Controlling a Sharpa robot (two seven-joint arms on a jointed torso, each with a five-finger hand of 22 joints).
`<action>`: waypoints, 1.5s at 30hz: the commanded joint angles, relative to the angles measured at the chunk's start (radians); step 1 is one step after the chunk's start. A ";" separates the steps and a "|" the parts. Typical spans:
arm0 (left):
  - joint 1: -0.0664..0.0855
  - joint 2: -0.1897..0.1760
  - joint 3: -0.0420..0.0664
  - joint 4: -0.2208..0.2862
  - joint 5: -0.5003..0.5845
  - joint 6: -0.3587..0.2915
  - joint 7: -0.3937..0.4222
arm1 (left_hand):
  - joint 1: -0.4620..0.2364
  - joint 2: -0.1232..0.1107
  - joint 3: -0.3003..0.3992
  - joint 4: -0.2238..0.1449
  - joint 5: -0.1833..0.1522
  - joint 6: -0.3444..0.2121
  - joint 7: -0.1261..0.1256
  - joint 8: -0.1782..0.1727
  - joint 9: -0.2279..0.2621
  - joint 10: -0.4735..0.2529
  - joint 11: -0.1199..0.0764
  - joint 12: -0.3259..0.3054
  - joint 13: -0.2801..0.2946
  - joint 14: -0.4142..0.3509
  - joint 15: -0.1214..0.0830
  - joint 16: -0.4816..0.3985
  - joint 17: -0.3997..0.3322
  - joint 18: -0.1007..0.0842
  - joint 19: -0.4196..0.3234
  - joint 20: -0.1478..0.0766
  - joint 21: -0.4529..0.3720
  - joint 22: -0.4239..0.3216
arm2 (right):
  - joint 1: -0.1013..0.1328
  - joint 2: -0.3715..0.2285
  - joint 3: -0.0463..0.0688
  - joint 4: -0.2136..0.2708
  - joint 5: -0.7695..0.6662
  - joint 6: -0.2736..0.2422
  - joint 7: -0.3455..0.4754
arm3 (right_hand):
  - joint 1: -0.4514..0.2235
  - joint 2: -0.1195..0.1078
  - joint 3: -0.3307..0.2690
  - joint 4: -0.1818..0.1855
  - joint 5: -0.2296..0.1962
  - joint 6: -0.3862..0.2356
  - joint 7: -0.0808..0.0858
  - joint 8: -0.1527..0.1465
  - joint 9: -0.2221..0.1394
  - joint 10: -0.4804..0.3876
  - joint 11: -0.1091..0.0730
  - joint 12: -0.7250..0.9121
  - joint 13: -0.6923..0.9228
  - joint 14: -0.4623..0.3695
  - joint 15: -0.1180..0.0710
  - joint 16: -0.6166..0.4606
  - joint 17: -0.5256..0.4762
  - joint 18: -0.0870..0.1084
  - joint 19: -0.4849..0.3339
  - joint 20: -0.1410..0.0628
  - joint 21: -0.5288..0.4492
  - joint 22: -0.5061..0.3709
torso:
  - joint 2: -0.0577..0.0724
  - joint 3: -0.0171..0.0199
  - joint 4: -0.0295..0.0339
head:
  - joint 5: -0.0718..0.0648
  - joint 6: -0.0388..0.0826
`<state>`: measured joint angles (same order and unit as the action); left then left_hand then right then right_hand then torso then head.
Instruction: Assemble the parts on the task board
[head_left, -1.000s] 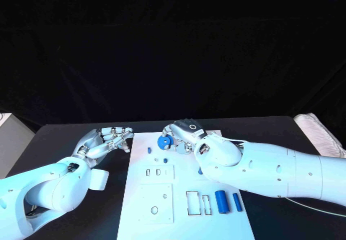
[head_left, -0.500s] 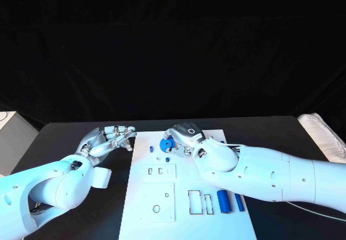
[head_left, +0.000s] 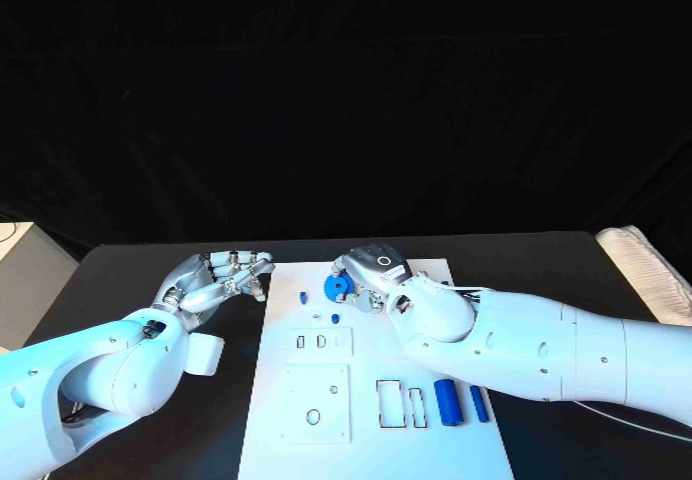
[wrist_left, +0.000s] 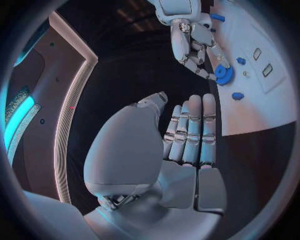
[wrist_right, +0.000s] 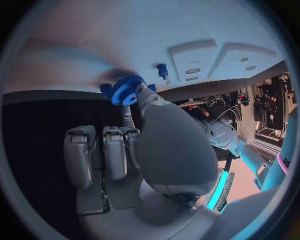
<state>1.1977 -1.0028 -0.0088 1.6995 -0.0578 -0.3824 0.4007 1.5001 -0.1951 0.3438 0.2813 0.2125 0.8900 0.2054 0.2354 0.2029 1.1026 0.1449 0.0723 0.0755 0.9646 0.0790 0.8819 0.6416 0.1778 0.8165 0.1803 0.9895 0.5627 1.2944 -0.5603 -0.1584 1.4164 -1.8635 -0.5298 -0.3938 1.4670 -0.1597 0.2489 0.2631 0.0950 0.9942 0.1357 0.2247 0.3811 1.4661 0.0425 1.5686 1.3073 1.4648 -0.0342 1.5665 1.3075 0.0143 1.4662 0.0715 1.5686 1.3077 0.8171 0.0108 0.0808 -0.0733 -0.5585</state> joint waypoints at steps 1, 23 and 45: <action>0.001 0.001 0.001 0.002 0.002 0.015 0.003 | 0.002 -0.004 0.004 0.000 -0.006 -0.005 -0.002 -0.006 0.001 -0.006 0.000 -0.005 0.001 -0.004 0.000 0.005 -0.001 0.005 -0.005 -0.001 0.006 0.001 | -0.001 0.006 0.000 -0.007 -0.022 0.021 -0.006 | 0.010 -0.001 0.010 0.000 0.004 0.034 -0.023 0.005 0.001 0.105 -0.007 0.002 0.263 0.106 -0.007 0.004 0.263 -0.014 0.105 -0.005 0.002 0.263 | 0.000 -0.0005 0.0002 | 0.000 0.000; 0.001 0.004 0.001 -0.001 0.001 0.017 -0.001 | 0.001 -0.004 0.005 0.001 -0.006 -0.008 -0.001 -0.007 0.001 -0.010 0.001 -0.006 0.000 -0.004 0.001 0.006 -0.002 0.005 -0.007 0.000 0.008 0.002 | -0.001 0.028 0.001 -0.023 -0.022 0.032 -0.022 | -0.008 -0.007 0.021 0.008 0.003 0.032 -0.020 0.000 -0.004 0.105 -0.004 0.002 0.263 0.106 -0.005 0.004 0.263 -0.014 0.105 -0.004 0.002 0.263 | 0.000 -0.0011 -0.0016 | 0.004 -0.001; 0.001 0.004 0.000 -0.004 0.001 0.019 -0.005 | 0.000 -0.004 0.006 0.001 -0.006 -0.009 -0.001 -0.007 0.002 -0.011 0.001 -0.005 0.001 -0.005 0.001 0.007 -0.003 0.005 -0.009 0.000 0.011 0.003 | 0.000 0.030 0.001 -0.032 -0.016 -0.007 -0.032 | -0.037 -0.024 0.033 0.017 0.003 0.012 -0.011 -0.016 -0.014 0.105 0.004 0.002 0.263 0.106 0.000 0.004 0.263 -0.014 0.105 0.001 0.002 0.263 | 0.000 0.0005 -0.0017 | 0.004 -0.001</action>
<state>1.1977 -0.9996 -0.0090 1.6939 -0.0581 -0.3818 0.3925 1.5000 -0.1951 0.3437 0.2813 0.2125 0.8900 0.2053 0.2318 0.2037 1.0991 0.1484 0.0723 0.0754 0.9647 0.0791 0.8859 0.6405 0.1778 0.8165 0.1803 0.9955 0.5654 1.2946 -0.5307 -0.1577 1.3847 -1.8695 -0.5252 -0.4192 1.4396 -0.1875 0.2751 0.2785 0.0951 1.0088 0.1309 0.2112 0.3655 1.4660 0.0425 1.5686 1.3078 1.4650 -0.0340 1.5665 1.3074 0.0143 1.4662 0.0716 1.5686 1.3081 0.8167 0.0111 0.0794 -0.0690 -0.5605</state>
